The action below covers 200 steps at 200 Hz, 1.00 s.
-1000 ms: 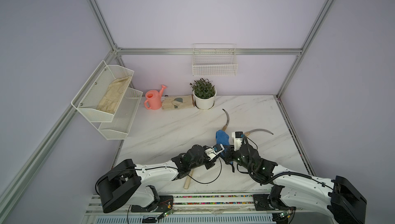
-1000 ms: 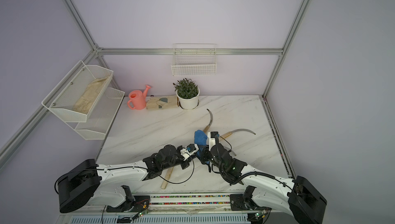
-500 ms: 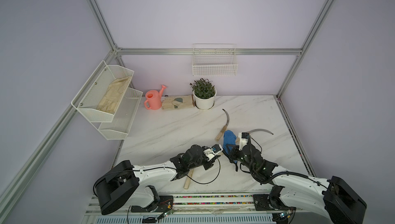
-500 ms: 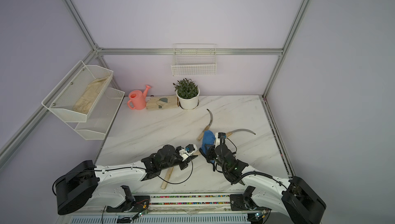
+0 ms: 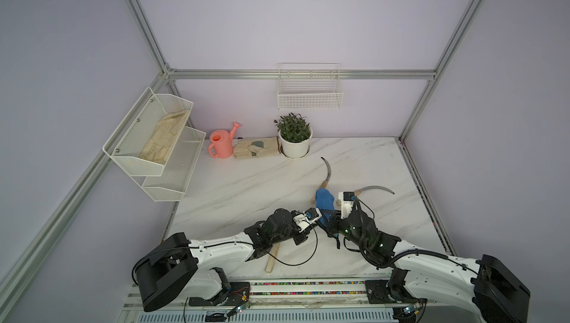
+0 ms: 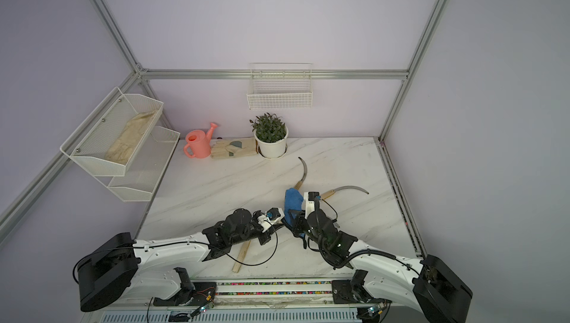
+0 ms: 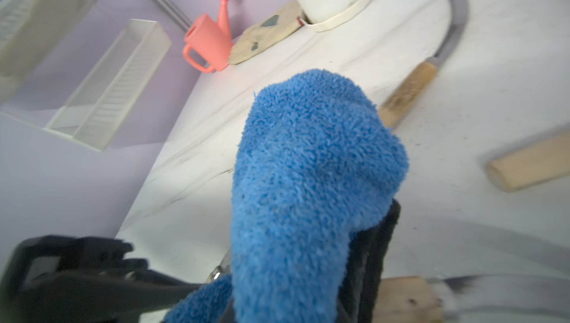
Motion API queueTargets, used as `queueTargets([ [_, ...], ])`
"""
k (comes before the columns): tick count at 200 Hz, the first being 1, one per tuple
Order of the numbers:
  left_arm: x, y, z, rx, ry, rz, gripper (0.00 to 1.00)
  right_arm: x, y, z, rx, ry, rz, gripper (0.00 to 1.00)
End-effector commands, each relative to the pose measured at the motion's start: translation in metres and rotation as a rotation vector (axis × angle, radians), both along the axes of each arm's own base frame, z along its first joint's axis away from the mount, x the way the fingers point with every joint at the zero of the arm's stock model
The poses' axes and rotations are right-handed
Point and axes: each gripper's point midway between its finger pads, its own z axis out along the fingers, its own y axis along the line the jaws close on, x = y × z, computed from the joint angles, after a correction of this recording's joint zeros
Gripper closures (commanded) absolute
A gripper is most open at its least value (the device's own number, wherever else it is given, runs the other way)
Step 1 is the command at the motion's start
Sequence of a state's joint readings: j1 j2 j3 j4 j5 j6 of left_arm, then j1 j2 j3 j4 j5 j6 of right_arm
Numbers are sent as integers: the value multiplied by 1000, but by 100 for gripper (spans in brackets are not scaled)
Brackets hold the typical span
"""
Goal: Wipe small sickles with rags
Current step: Wipe the small sickle.
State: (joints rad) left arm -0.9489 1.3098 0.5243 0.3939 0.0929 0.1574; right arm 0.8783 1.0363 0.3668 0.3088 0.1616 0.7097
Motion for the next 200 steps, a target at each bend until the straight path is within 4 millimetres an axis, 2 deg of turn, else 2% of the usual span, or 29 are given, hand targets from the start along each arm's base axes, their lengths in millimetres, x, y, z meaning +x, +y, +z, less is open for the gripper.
queueTargets([
  [1, 15, -3, 45, -143, -114, 36, 100, -30, 29, -3, 14, 31, 174, 100],
  [32, 16, -3, 45, -145, -112, 37, 100, -31, 25, -18, 4, 44, 163, 100],
  [91, 14, 0, 47, -153, -111, 38, 100, -10, -43, -75, -113, 133, -96, 100],
  [117, 13, 2, 49, -159, -111, 37, 100, -2, -62, -88, -118, 179, -143, 100],
  [135, 13, 2, 51, -162, -115, 39, 100, 1, -62, -82, -134, 168, -144, 100],
  [152, 13, 2, 51, -162, -115, 40, 100, 0, -50, -71, -97, 162, -95, 100],
  [200, 16, 0, 48, -152, -119, 44, 100, -23, 14, -21, -9, 61, 90, 100],
])
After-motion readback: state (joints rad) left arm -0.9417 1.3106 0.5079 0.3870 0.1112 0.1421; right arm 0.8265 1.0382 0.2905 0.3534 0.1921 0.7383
